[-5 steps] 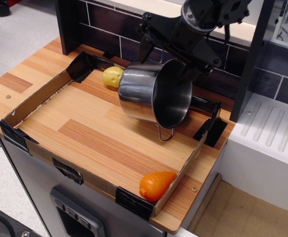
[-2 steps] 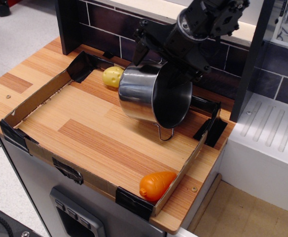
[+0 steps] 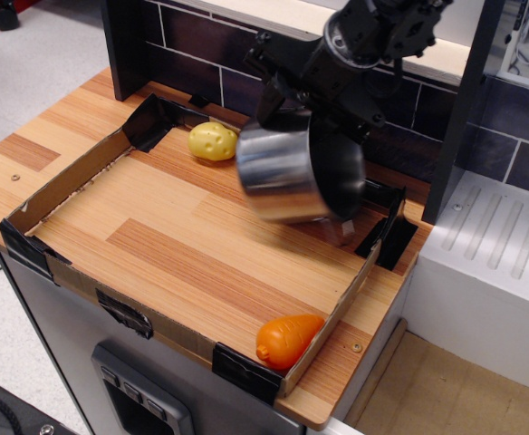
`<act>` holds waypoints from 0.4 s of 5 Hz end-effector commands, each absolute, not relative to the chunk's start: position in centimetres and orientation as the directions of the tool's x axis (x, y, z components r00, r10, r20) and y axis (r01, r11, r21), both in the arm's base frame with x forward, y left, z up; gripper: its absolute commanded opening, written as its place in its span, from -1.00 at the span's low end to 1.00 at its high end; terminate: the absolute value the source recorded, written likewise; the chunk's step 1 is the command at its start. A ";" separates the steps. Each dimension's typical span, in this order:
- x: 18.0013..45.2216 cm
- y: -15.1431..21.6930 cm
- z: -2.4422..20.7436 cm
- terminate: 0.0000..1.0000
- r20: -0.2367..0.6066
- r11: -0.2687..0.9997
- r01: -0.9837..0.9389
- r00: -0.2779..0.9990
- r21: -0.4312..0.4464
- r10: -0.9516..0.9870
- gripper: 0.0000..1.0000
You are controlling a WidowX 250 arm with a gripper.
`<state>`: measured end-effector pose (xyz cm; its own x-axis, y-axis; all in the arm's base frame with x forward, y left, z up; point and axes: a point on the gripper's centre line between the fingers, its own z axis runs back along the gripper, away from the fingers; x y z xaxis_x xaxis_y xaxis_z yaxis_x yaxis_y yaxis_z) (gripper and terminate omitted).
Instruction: Upright metal pot
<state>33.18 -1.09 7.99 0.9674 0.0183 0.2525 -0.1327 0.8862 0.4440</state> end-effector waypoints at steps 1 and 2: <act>33.0 -0.4 9.6 -1.00 0.257 0.936 -0.155 0.964 0.315 0.073 -1.00; 32.1 0.6 8.6 -1.00 0.230 0.962 -0.179 0.965 0.205 0.130 -1.00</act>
<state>31.40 0.34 6.54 0.9768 0.1293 0.1704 -0.1653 0.9621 0.2171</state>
